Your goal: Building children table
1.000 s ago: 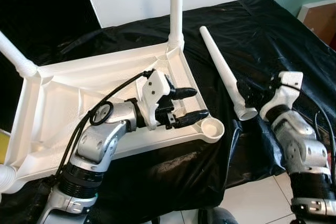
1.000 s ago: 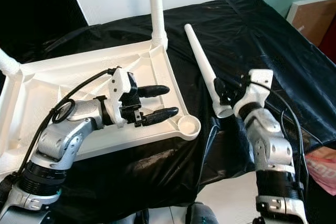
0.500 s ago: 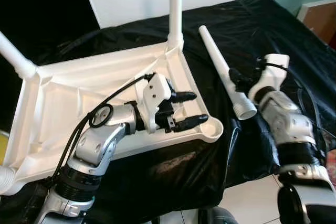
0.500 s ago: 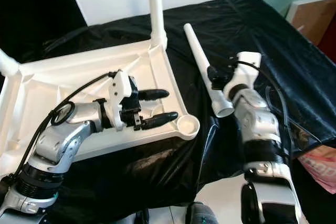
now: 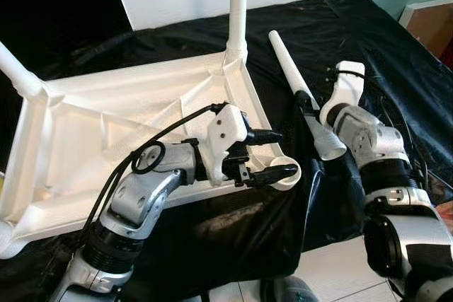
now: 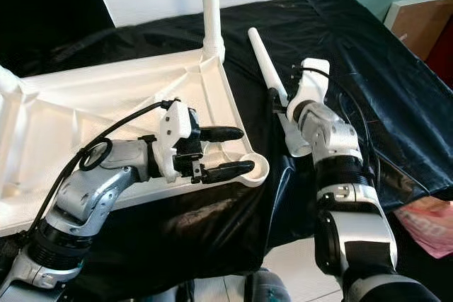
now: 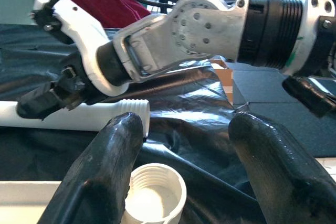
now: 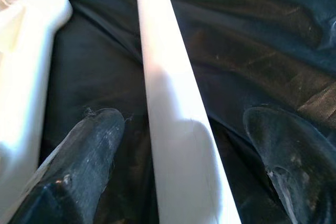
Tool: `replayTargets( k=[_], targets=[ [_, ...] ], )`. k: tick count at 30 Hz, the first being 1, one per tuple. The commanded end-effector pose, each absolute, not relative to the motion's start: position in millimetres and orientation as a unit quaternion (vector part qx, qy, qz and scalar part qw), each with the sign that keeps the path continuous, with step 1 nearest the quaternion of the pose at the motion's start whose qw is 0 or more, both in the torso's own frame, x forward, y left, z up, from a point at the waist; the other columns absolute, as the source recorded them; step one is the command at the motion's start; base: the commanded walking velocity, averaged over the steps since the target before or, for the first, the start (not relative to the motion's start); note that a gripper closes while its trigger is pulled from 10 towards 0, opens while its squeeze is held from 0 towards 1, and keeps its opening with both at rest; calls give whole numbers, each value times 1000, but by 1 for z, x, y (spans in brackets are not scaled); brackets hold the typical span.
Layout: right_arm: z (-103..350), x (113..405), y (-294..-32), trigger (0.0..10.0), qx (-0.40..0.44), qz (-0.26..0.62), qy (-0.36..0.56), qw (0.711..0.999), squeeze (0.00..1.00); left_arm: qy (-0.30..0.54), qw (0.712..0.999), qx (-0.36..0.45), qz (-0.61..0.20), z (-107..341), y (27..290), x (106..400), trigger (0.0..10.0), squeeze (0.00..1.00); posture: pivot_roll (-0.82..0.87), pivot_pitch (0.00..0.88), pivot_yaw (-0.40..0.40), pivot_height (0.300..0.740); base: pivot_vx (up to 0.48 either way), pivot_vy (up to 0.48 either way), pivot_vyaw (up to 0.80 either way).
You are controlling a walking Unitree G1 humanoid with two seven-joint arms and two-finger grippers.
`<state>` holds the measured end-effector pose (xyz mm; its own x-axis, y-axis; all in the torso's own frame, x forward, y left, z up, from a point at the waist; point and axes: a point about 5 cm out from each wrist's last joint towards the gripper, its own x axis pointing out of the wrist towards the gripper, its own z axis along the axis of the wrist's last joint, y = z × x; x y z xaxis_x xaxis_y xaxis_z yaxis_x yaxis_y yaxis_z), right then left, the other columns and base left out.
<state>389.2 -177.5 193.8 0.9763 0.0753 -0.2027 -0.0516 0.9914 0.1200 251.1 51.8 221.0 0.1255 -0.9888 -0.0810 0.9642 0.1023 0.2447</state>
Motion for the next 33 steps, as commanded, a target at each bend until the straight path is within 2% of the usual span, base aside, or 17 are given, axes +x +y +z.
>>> replayTargets(
  k=[1,4,5,11,12,13,17,18,19,20,21,25,26,33],
  targets=[
    [185,389,-180,10000,48,21,131,990,0,-60,730,132,-667,223,49,247,10000,0,34,246,-21,740,0,0,0],
    [185,390,-180,10000,47,18,135,990,0,-61,730,134,-667,223,49,247,10000,0,34,246,-21,740,0,0,0],
    [186,391,-180,10000,50,17,152,987,0,-60,742,125,-656,225,47,250,10000,0,36,315,-27,740,0,0,0],
    [197,398,-177,10000,84,7,212,974,0,-59,757,110,-641,231,41,253,10000,0,36,359,-29,740,0,0,0],
    [202,399,-176,8392,105,3,230,968,0,-59,757,110,-642,231,40,253,10000,0,37,362,-29,740,0,0,0],
    [206,401,-176,7882,122,-1,244,962,0,-60,757,110,-642,232,40,253,10000,0,37,364,-28,740,0,0,0],
    [208,401,-175,8039,136,-2,256,957,0,-60,757,109,-641,232,39,253,10000,0,37,365,-28,740,0,0,0],
    [210,402,-174,10000,149,-4,273,951,0,-60,758,109,-640,233,39,254,10000,0,37,365,-28,740,0,0,0],
    [211,402,-173,6000,163,-4,293,942,0,-61,760,108,-638,233,39,255,10000,0,34,362,-30,740,0,0,0],
    [211,402,-173,6000,163,-4,293,942,0,-61,760,108,-638,233,39,255,10000,0,34,362,-30,740,0,0,0],
    [215,402,-173,9333,166,-1,304,938,0,-62,762,107,-636,234,39,255,10000,0,31,362,-32,740,0,0,0],
    [217,403,-173,9333,167,1,309,936,0,-63,763,106,-635,235,38,256,10000,0,30,361,-33,740,0,0,0],
    [219,403,-173,0,159,6,318,934,0,-66,766,104,-631,236,38,257,10000,0,30,349,-37,740,0,0,0],
    [225,404,-172,0,125,17,311,942,0,-73,778,103,-616,239,38,261,10000,0,33,315,-48,740,0,0,0]
  ],
)
